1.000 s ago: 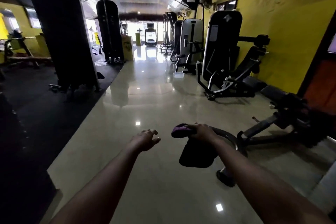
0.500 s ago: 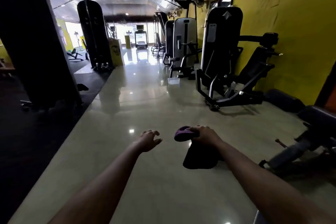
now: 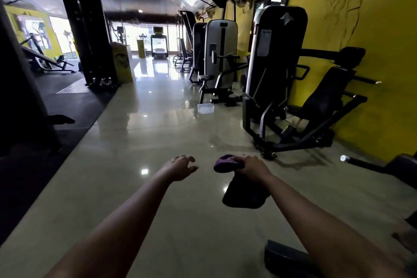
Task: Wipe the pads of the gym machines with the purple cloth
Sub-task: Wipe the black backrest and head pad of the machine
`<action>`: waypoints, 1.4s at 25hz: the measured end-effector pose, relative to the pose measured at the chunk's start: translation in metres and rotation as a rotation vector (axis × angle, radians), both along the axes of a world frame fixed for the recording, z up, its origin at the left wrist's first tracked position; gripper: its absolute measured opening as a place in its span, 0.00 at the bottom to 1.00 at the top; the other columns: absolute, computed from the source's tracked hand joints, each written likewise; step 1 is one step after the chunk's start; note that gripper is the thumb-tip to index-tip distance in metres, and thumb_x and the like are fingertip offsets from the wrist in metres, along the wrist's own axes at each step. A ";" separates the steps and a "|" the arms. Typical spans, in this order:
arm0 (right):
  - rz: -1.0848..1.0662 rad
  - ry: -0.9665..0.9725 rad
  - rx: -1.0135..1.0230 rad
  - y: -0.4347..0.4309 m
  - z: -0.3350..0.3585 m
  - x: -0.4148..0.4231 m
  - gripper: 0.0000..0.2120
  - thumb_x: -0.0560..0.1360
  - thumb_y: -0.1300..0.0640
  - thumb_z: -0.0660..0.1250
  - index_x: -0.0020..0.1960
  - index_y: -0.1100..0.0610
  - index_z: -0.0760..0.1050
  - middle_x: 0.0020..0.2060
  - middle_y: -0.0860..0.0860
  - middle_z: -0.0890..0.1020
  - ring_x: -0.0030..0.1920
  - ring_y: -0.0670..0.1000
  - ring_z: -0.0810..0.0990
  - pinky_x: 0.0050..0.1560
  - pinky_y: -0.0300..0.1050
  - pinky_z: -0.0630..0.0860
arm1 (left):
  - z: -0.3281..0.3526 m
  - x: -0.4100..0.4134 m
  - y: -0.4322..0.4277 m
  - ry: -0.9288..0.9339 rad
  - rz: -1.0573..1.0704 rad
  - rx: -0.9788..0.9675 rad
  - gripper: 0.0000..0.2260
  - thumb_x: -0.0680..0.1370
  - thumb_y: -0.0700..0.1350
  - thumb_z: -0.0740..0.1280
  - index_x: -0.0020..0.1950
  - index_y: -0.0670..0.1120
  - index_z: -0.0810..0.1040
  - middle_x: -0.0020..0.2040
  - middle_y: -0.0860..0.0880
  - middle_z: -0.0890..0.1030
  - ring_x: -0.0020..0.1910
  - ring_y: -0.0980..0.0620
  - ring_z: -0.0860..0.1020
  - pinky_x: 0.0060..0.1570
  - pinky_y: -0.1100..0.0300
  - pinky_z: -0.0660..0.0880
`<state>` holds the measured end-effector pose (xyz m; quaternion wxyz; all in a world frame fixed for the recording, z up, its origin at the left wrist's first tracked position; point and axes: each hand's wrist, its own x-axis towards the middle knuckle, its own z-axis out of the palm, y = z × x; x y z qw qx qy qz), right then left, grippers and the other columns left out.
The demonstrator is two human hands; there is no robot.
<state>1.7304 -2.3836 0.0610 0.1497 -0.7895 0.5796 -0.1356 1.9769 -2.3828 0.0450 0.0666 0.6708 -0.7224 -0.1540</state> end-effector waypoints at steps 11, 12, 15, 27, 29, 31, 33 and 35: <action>-0.010 0.033 -0.027 -0.409 -0.012 0.026 0.19 0.74 0.55 0.65 0.65 0.47 0.73 0.59 0.55 0.78 0.58 0.56 0.76 0.57 0.47 0.71 | 0.001 0.037 -0.421 -0.026 -0.091 -0.024 0.21 0.79 0.57 0.58 0.69 0.49 0.69 0.68 0.45 0.73 0.67 0.46 0.70 0.66 0.53 0.67; -0.012 0.031 -0.023 -0.449 -0.011 0.028 0.20 0.74 0.55 0.65 0.65 0.47 0.72 0.59 0.55 0.78 0.58 0.56 0.76 0.57 0.47 0.71 | 0.002 0.039 -0.458 -0.018 -0.091 -0.025 0.21 0.79 0.57 0.58 0.69 0.49 0.69 0.68 0.45 0.73 0.68 0.46 0.69 0.66 0.53 0.67; -0.020 0.014 -0.002 -0.561 -0.012 0.044 0.19 0.74 0.54 0.65 0.65 0.45 0.72 0.59 0.54 0.78 0.58 0.56 0.76 0.58 0.48 0.72 | 0.004 0.050 -0.561 0.017 -0.081 -0.015 0.21 0.79 0.56 0.58 0.70 0.49 0.68 0.68 0.46 0.72 0.68 0.46 0.68 0.64 0.55 0.66; -0.210 -0.061 0.007 -0.965 -0.022 0.088 0.19 0.73 0.55 0.64 0.64 0.44 0.74 0.59 0.52 0.79 0.59 0.55 0.76 0.57 0.46 0.71 | 0.003 0.085 -0.998 0.026 -0.229 -0.002 0.21 0.80 0.56 0.58 0.70 0.48 0.68 0.67 0.45 0.73 0.66 0.47 0.71 0.63 0.55 0.67; -0.283 -0.110 -0.005 -1.018 -0.020 0.081 0.20 0.71 0.55 0.66 0.62 0.44 0.75 0.58 0.51 0.79 0.59 0.54 0.77 0.57 0.45 0.71 | 0.006 0.074 -1.062 0.030 -0.289 0.000 0.21 0.80 0.56 0.58 0.69 0.48 0.68 0.67 0.44 0.74 0.65 0.46 0.72 0.63 0.54 0.68; -0.361 -0.121 -0.015 -1.064 -0.023 0.066 0.19 0.71 0.54 0.67 0.61 0.44 0.76 0.57 0.52 0.79 0.59 0.53 0.77 0.57 0.46 0.72 | 0.006 0.056 -1.122 0.025 -0.361 -0.004 0.21 0.80 0.55 0.58 0.69 0.47 0.69 0.66 0.44 0.74 0.65 0.46 0.72 0.63 0.54 0.68; -0.420 -0.110 -0.028 -1.108 -0.027 0.045 0.18 0.72 0.53 0.66 0.61 0.43 0.75 0.57 0.52 0.79 0.58 0.53 0.77 0.56 0.45 0.71 | 0.005 0.033 -1.176 0.029 -0.426 -0.009 0.21 0.80 0.55 0.58 0.70 0.46 0.68 0.66 0.44 0.73 0.65 0.46 0.72 0.63 0.54 0.68; -0.454 -0.091 -0.043 -1.145 -0.028 0.024 0.17 0.73 0.52 0.66 0.61 0.43 0.75 0.55 0.52 0.79 0.56 0.54 0.77 0.52 0.44 0.70 | 0.004 0.010 -1.223 0.051 -0.482 -0.019 0.21 0.80 0.54 0.58 0.70 0.46 0.68 0.67 0.44 0.73 0.65 0.47 0.71 0.63 0.56 0.67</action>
